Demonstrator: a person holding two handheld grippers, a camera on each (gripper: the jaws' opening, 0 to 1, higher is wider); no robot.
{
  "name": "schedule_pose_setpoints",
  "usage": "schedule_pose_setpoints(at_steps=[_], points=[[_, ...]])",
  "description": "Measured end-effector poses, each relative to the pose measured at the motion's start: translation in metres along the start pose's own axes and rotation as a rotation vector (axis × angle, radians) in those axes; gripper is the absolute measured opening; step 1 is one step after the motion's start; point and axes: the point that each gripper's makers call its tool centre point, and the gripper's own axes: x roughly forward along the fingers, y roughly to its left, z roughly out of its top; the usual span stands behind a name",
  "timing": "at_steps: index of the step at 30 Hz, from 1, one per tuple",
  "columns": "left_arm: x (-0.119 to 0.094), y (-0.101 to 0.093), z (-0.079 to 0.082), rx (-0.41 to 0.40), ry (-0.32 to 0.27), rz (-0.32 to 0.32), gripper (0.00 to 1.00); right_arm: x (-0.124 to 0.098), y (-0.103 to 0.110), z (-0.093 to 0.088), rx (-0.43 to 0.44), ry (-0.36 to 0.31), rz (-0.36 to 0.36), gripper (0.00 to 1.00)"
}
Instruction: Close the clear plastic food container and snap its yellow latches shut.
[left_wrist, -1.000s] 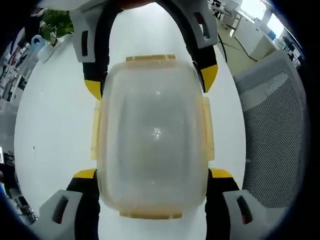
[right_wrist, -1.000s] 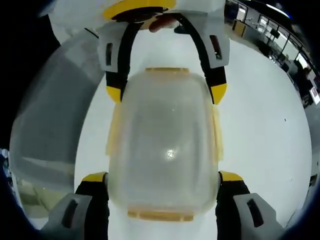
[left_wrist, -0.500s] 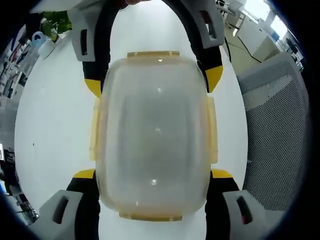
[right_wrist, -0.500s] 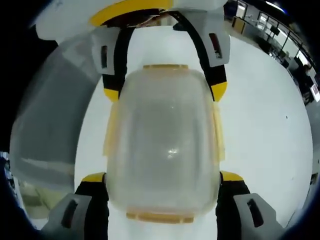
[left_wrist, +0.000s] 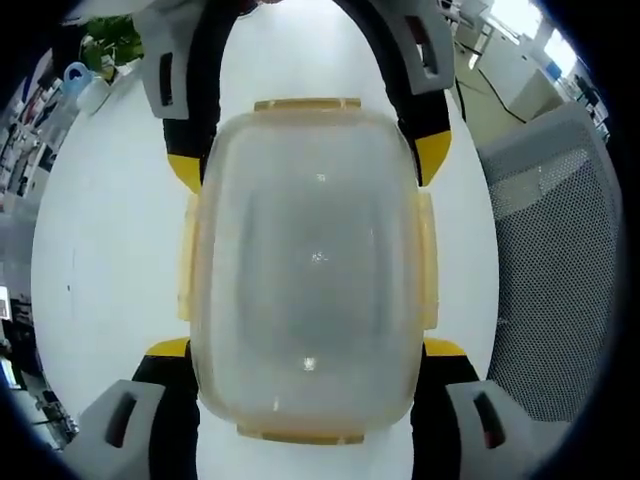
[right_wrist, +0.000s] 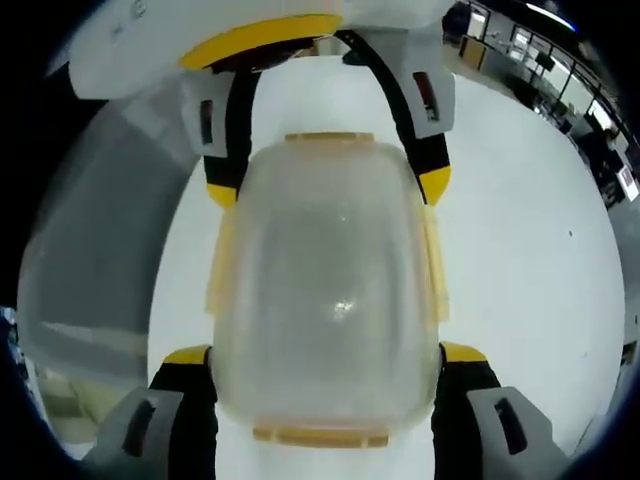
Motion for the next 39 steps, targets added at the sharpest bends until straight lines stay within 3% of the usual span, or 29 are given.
schedule_pose_setpoints(at_steps=[25,39], points=[[-0.003,0.004,-0.027,0.019,0.021,-0.007,0.9,0.012,-0.003,0.026,0.014,-0.007,-0.011,0.9],[-0.008,0.009,-0.054,0.004,0.019,-0.007,0.9,0.021,-0.01,0.05,0.004,-0.012,-0.009,0.91]])
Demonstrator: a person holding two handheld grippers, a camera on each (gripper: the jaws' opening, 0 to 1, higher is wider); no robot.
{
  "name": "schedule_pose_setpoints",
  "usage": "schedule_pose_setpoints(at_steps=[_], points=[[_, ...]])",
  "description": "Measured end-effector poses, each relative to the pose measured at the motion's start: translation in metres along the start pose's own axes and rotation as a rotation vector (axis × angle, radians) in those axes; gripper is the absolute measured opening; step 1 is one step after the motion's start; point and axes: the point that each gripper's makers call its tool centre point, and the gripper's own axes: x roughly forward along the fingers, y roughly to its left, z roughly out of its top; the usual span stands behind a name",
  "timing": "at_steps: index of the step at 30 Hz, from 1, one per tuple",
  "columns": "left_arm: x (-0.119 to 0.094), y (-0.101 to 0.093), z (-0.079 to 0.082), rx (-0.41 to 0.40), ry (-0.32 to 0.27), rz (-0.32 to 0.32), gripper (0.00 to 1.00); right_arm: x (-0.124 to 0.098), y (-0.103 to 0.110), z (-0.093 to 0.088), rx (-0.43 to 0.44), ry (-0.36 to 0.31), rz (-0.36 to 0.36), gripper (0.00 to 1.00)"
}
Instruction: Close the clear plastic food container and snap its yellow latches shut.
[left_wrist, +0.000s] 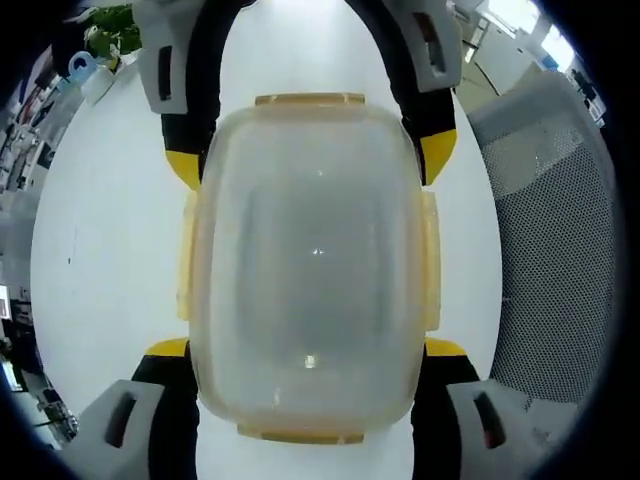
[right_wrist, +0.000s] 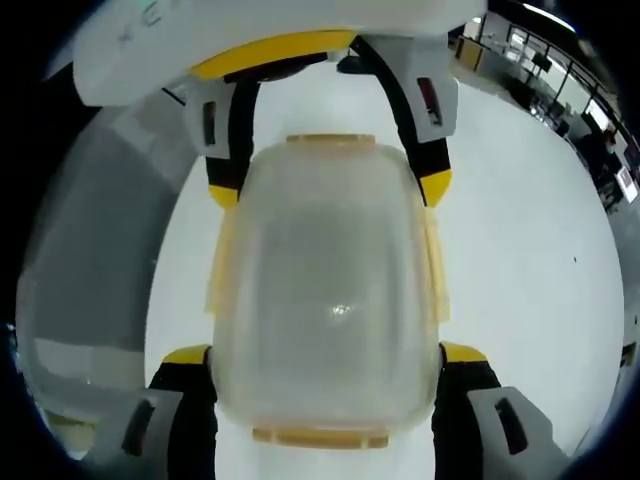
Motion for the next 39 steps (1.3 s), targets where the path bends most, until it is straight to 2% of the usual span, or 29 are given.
schedule_pose_setpoints(at_steps=[29,39], points=[[-0.007,0.001,-0.049,-0.009,0.015,-0.003,0.9,0.02,-0.003,0.045,-0.003,0.007,-0.002,0.91],[-0.009,0.002,-0.061,0.0,0.012,-0.01,0.91,0.025,-0.004,0.055,0.009,0.006,-0.008,0.91]])
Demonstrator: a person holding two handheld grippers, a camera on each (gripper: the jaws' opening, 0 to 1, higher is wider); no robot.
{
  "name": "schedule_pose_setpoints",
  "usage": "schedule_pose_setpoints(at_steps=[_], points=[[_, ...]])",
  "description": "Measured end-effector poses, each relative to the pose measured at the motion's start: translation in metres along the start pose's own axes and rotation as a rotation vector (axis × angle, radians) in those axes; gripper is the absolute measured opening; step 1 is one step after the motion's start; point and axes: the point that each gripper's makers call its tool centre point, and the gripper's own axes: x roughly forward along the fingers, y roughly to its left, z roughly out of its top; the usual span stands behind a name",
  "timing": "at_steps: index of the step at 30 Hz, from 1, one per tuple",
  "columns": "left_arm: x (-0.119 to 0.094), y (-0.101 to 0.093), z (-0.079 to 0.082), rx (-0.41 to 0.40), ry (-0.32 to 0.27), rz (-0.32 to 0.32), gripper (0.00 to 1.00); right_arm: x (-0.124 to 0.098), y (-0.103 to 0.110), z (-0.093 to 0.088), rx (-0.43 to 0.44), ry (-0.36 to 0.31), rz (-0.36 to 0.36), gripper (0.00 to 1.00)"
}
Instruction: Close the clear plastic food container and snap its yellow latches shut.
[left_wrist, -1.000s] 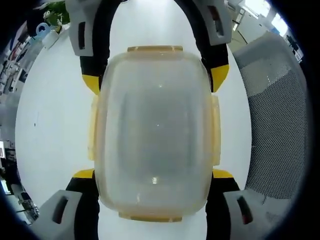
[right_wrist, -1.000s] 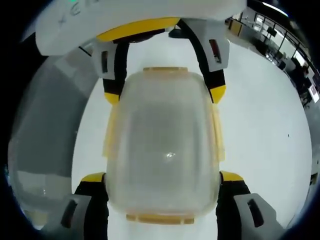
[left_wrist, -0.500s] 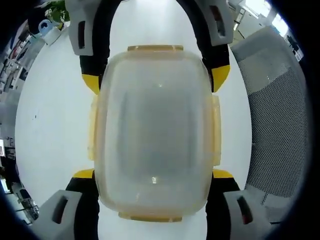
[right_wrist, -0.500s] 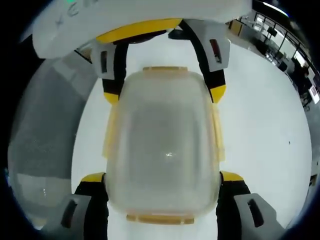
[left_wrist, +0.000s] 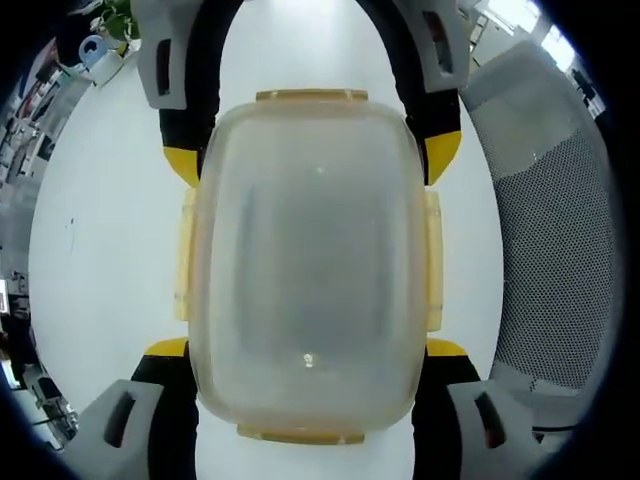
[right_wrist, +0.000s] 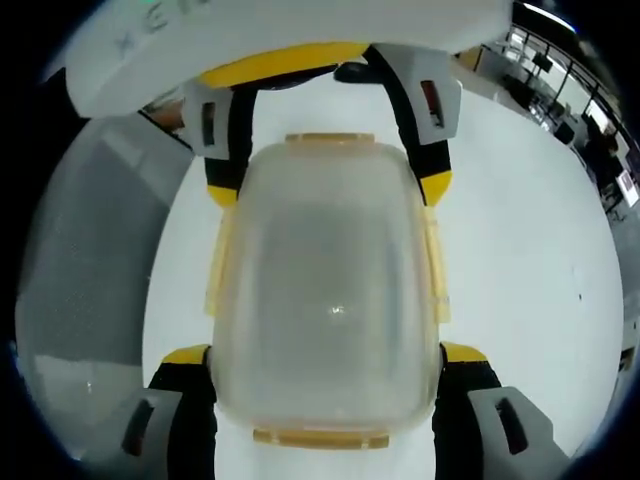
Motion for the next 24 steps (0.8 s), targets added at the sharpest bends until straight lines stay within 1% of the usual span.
schedule_pose_setpoints(at_steps=[5,12,16,24], points=[[0.0,0.001,-0.008,0.001,0.003,-0.002,0.91,0.003,-0.001,0.008,0.001,-0.005,0.0,0.91],[-0.002,0.004,-0.019,-0.001,0.002,-0.008,0.91,0.007,-0.004,0.018,0.004,0.014,0.0,0.91],[-0.002,0.004,-0.017,-0.003,-0.01,-0.01,0.91,0.006,-0.004,0.016,0.003,0.028,0.001,0.91],[-0.002,0.004,-0.017,-0.003,0.003,-0.011,0.91,0.007,-0.004,0.015,0.004,0.023,-0.001,0.91]])
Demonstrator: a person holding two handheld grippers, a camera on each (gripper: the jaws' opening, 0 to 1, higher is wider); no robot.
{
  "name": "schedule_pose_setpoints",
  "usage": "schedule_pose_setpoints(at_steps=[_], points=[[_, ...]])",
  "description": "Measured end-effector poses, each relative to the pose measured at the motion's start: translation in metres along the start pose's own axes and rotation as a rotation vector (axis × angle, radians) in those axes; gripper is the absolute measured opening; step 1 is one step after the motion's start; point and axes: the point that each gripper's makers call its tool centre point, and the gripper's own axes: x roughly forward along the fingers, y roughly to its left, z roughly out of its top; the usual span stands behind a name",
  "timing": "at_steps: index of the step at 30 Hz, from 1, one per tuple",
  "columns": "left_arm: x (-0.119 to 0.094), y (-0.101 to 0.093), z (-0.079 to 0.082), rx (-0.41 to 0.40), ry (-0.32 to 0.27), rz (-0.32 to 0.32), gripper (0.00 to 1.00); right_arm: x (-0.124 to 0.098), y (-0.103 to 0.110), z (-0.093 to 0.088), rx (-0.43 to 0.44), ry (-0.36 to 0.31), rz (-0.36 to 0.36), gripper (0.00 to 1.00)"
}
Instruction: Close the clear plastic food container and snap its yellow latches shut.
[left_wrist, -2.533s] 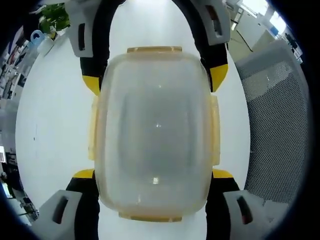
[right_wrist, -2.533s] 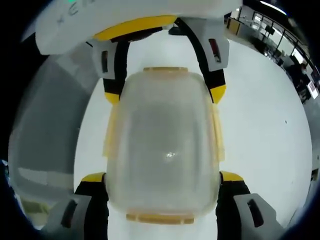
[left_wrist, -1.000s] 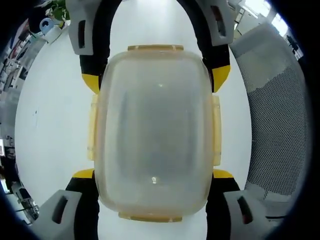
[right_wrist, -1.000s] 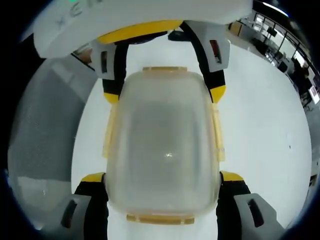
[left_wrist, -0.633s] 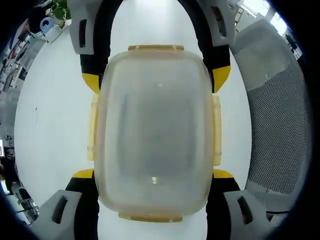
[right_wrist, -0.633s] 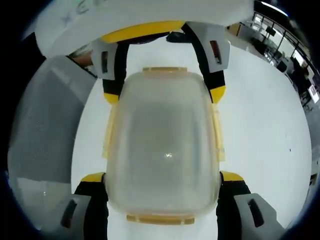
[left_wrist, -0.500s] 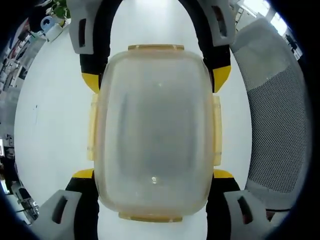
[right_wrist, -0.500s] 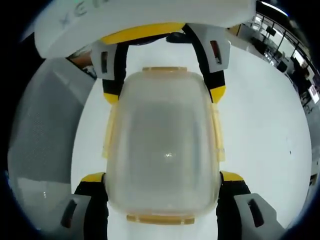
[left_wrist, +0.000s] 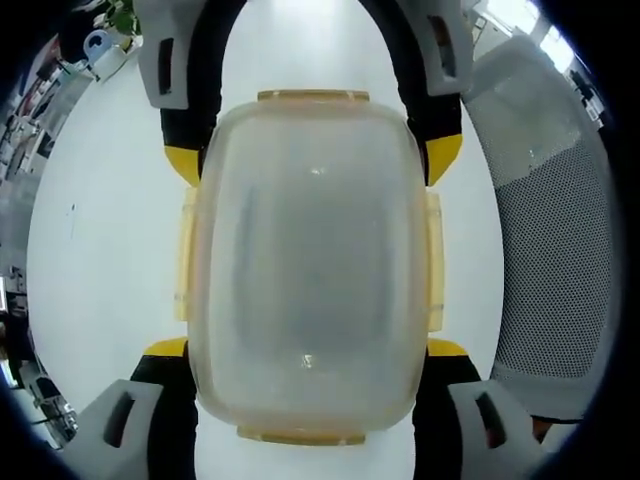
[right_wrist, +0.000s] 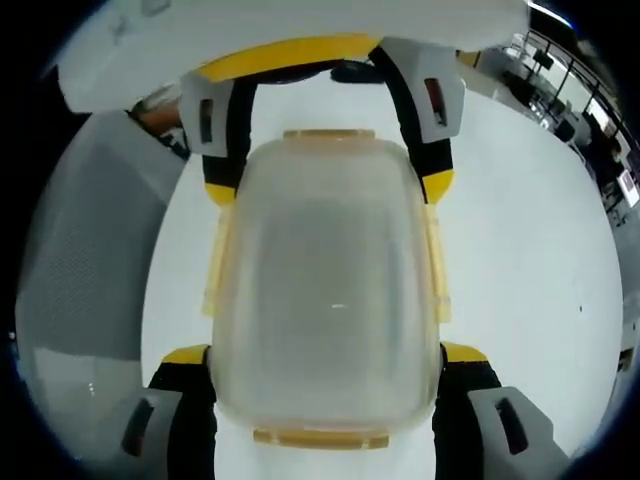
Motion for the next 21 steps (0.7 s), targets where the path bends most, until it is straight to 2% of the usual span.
schedule_pose_setpoints(at_steps=[21], points=[[0.0015,0.0047,0.0004,-0.004,-0.013,-0.005,0.92,0.0004,-0.0042,0.0005,0.003,-0.01,-0.004,0.91]])
